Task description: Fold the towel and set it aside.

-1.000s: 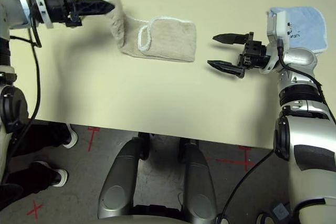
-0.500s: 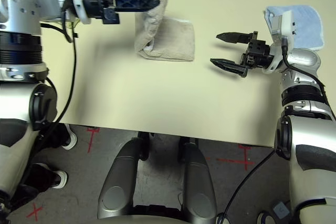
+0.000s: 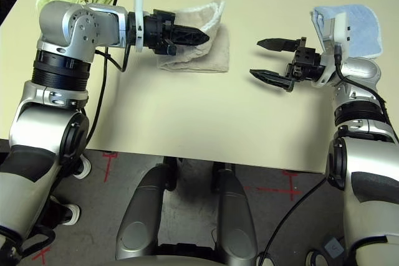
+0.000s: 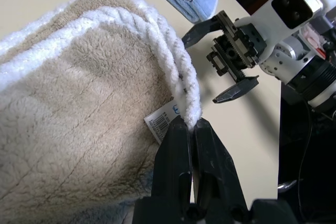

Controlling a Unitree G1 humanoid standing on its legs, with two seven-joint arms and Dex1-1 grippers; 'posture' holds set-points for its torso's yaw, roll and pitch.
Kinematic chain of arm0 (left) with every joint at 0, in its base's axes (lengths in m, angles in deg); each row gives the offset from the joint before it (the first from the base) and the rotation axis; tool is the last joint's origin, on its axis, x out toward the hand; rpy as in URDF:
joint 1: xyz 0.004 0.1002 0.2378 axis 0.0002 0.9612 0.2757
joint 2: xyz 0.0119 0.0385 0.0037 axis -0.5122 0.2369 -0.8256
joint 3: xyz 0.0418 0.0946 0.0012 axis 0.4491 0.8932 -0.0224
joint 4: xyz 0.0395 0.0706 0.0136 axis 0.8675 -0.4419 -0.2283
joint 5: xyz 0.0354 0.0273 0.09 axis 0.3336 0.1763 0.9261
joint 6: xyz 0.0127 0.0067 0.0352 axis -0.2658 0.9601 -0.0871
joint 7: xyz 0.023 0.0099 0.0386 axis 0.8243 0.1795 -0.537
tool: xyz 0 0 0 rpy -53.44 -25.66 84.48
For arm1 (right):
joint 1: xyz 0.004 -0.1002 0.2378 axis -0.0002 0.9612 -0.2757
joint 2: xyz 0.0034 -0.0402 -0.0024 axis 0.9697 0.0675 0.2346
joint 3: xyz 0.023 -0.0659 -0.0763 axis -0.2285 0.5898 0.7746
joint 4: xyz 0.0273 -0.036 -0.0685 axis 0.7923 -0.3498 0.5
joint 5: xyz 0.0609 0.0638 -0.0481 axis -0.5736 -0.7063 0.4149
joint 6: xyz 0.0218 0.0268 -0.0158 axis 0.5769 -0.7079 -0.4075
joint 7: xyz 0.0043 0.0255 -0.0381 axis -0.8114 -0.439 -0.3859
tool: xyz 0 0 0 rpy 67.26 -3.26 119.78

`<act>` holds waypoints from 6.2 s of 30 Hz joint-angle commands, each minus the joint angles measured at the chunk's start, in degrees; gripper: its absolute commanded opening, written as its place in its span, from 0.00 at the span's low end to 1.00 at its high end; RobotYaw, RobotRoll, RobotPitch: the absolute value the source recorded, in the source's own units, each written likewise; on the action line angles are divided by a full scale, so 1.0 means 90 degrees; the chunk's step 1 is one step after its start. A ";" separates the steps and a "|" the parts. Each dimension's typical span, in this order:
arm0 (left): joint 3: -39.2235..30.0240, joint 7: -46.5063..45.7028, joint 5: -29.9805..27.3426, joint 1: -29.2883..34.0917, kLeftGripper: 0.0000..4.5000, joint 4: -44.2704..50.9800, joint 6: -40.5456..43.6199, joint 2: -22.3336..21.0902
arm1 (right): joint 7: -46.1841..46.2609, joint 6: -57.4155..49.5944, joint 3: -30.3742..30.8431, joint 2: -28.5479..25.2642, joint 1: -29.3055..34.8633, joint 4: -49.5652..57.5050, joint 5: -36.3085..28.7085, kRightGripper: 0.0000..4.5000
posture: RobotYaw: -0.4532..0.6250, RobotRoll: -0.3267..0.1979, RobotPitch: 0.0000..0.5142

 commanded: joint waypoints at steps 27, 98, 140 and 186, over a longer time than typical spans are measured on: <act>-0.1219 0.0169 -0.0172 -0.0106 0.99 -0.0058 -0.1530 -0.0381 | -0.0107 -0.0078 -0.0074 0.0103 -0.0004 0.0103 -0.0063 1.00 | 0.56 0.62 0.68; -0.0565 0.2308 0.2837 0.0623 0.01 -0.5073 -0.9020 -0.0374 | 0.2012 -0.1098 0.1031 0.1639 -0.0839 -0.0310 0.1466 0.00 | 0.54 0.62 0.69; -0.1271 -0.1761 0.2941 0.0409 0.01 -0.5273 -0.8498 0.0318 | 0.4568 -0.1175 0.0287 0.2472 -0.1226 -0.0665 0.1413 0.00 | 0.54 0.62 0.71; -0.1527 0.4159 0.1681 0.0893 0.99 -0.3616 -0.8359 -0.1311 | 0.3091 -0.9650 -0.0269 0.0071 -0.1393 0.0222 -0.0198 1.00 | 0.53 0.62 0.70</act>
